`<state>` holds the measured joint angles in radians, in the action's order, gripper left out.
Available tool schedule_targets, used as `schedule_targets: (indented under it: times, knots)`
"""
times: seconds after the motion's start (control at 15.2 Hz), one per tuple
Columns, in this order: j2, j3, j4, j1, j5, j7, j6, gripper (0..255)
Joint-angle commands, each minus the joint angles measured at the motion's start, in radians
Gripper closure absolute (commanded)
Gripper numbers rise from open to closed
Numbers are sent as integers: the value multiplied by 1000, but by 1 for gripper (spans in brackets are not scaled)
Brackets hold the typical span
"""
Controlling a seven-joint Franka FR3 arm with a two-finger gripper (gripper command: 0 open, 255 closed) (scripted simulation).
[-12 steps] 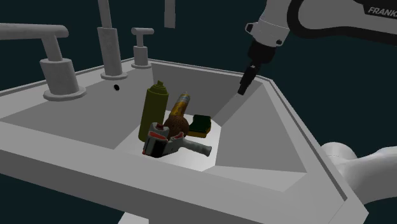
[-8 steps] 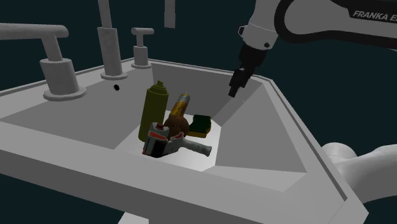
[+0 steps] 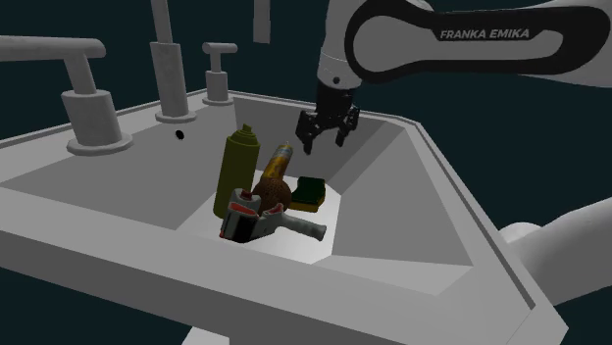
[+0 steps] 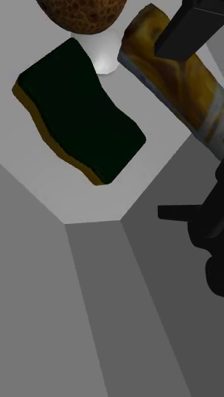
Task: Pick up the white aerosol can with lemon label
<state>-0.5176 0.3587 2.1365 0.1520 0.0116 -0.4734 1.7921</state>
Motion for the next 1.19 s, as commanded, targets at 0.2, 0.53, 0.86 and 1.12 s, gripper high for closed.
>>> schedule_targets:
  times: [0.2, 0.53, 0.86, 1.12]
  knots:
    - [220, 126, -152, 89, -47, -349, 27, 0]
    - [463, 201, -341, 138, -152, -684, 13, 0]
    - [469, 197, -292, 134, -157, -700, 65, 0]
    - [472, 198, -248, 134, -161, -708, 112, 0]
